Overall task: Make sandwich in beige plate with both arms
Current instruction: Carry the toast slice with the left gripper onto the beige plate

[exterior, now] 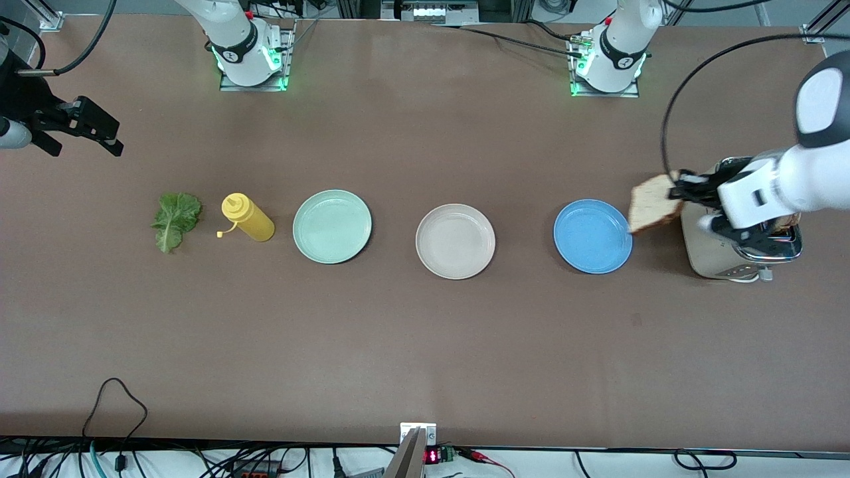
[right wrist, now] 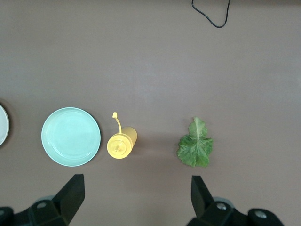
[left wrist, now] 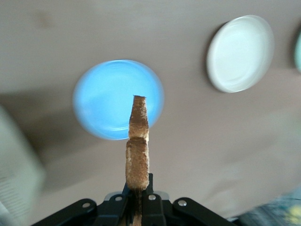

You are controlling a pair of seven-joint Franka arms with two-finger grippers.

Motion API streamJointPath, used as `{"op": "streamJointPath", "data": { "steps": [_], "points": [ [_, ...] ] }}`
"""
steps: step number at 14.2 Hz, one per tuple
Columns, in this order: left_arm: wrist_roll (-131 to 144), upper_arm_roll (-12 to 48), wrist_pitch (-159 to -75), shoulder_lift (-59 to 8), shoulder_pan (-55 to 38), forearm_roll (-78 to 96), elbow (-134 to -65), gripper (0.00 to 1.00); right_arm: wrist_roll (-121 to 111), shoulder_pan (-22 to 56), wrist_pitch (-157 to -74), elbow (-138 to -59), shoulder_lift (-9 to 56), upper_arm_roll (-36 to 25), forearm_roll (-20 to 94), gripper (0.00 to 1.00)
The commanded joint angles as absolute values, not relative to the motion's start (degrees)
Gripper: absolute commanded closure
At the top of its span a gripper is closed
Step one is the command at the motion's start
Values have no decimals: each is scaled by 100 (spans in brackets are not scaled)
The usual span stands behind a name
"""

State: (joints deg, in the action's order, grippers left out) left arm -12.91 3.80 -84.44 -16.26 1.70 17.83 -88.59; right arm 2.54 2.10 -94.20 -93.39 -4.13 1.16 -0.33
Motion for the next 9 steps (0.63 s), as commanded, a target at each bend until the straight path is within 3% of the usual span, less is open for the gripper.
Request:
{"op": "streamJointPath", "data": {
  "steps": [1,9],
  "points": [
    [-1028,325,-8437,-2274,62,3193,-8631,99,167,149,-9483,-9413,-483,141,-35,0],
    [-1808,325,-10263,-3523,-684,5991,-8806,100,167,149,-9492,-9422,-475,141,-35,0]
  ]
}}
